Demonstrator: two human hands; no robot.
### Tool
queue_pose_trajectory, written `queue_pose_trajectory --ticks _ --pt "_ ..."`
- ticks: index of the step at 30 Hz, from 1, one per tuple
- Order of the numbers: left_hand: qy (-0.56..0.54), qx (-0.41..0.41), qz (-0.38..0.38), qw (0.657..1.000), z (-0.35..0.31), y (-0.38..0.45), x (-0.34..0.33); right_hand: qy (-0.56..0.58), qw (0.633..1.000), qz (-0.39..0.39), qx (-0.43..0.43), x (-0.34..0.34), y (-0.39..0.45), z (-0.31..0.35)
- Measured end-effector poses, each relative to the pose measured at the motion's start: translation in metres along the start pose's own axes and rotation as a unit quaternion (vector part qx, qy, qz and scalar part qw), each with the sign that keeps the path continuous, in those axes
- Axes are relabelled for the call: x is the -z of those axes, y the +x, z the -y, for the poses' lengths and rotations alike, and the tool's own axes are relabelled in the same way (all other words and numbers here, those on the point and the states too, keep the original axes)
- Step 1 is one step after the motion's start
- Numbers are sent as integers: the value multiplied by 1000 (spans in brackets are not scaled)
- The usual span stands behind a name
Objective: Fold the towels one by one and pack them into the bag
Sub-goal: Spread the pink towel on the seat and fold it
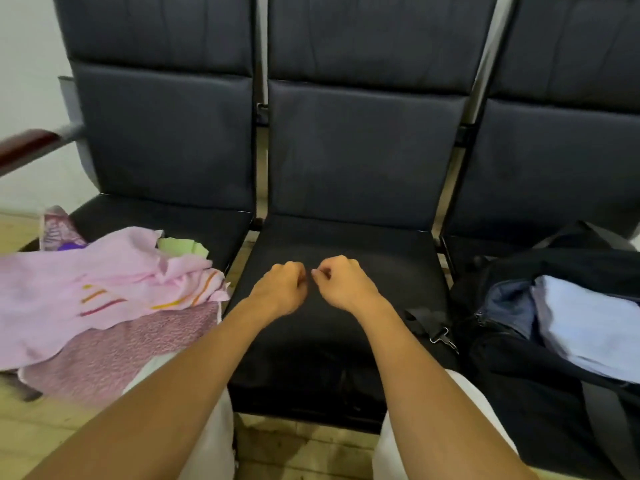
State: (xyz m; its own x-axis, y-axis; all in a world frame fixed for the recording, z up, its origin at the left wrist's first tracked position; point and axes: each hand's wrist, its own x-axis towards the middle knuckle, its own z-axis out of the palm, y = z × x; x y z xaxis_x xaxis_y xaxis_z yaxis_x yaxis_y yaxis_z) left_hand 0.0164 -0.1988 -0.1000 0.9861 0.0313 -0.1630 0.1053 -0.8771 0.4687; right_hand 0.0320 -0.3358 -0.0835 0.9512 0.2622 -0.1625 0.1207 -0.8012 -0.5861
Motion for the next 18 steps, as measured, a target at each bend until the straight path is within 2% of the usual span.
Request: queue_pose_trajectory --ticks 6,10,15,18 --pt "49 71 46 995 78 -5 15 11 997 67 25 -51 25 40" --pt "91 81 -4 993 119 -9 34 14 993 108 38 -94 38 67" --pt "153 131 -26 979 166 -16 47 41 990 121 64 -138 48 99" --pt "178 152 -10 972 183 -14 49 53 989 104 87 -158 50 113"
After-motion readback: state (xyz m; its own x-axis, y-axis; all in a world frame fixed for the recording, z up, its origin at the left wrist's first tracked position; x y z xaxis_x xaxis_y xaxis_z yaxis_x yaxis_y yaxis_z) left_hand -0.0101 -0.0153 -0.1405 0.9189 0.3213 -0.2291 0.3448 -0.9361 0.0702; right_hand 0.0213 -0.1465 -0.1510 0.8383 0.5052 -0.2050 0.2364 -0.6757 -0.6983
